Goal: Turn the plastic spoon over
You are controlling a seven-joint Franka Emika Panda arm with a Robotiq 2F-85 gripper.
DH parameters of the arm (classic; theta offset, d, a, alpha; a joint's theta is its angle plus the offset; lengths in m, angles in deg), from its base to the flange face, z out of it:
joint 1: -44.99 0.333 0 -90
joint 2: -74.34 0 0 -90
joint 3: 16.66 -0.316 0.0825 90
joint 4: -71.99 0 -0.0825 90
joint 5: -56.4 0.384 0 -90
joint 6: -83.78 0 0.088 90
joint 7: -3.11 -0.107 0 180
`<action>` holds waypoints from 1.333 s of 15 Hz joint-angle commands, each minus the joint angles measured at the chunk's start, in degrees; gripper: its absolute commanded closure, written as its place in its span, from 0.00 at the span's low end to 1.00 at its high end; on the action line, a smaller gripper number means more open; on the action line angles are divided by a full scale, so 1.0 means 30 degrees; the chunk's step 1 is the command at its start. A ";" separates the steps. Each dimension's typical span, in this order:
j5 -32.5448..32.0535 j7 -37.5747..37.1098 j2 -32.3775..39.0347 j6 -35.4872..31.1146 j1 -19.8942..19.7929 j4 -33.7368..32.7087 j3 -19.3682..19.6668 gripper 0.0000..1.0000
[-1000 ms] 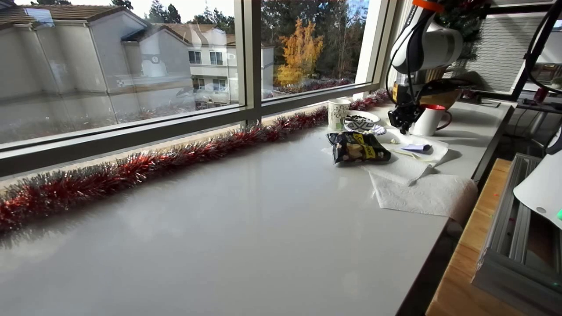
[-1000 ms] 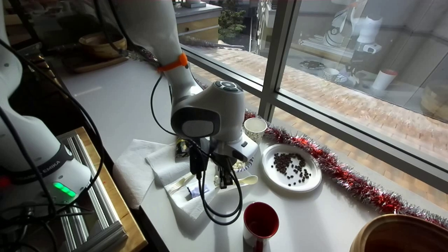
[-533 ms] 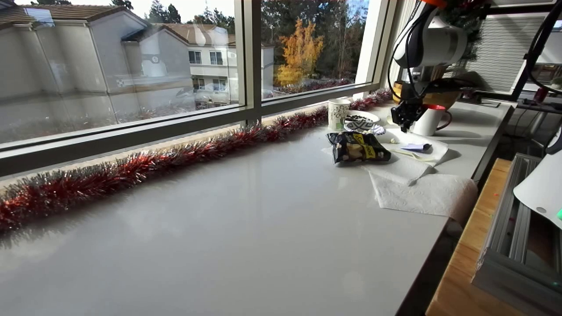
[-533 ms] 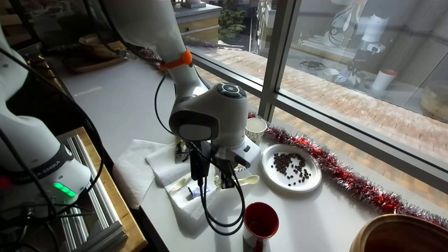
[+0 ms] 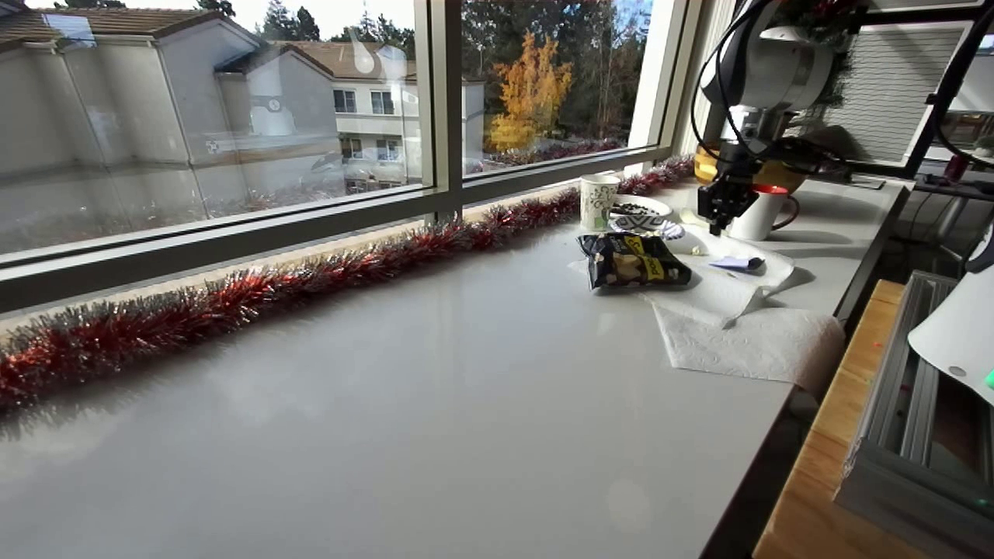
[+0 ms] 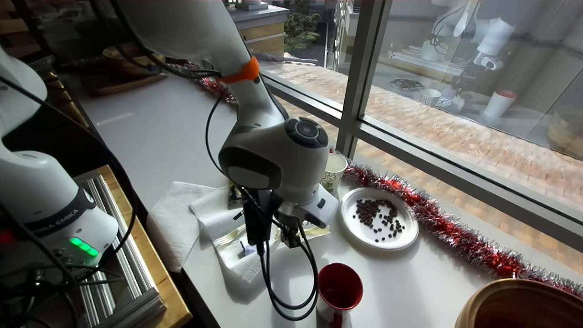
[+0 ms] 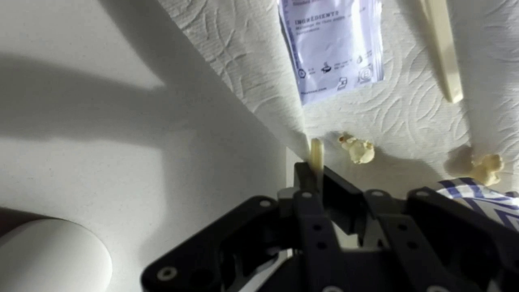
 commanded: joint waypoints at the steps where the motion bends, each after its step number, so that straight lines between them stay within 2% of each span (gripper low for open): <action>1: 0.1599 0.2288 -0.0325 0.1505 -0.1369 -0.0143 -0.0914 0.94; 6: 0.2299 0.3761 -0.0123 0.2832 -0.2015 -0.0489 -0.0925 0.93; 8: 0.2293 0.3947 -0.0111 0.3277 -0.2014 -0.0569 -0.0777 0.83; 9: 0.2212 0.3997 -0.0082 0.3426 -0.1959 -0.0604 -0.0667 0.71; 11: 0.2134 0.3964 -0.0037 0.3580 -0.1831 -0.0679 -0.0473 0.74; 12: 0.2127 0.3975 -0.0040 0.3700 -0.1821 -0.0723 -0.0428 0.70; 13: 0.2045 0.3895 -0.0043 0.3621 -0.1743 -0.0697 -0.0325 0.72; 14: 0.1898 0.3819 -0.0073 0.3664 -0.1666 -0.0665 -0.0209 0.70; 15: 0.1677 0.3588 -0.0143 0.3490 -0.1506 -0.0567 -0.0005 0.65; 17: 0.1083 0.3016 -0.0578 0.3068 -0.1047 -0.0155 0.0593 0.45; 18: 0.0499 0.2250 -0.1019 0.2659 -0.0501 0.0256 0.1203 0.32; 20: -0.0644 0.0803 -0.2007 0.1818 0.0530 0.1095 0.2388 0.18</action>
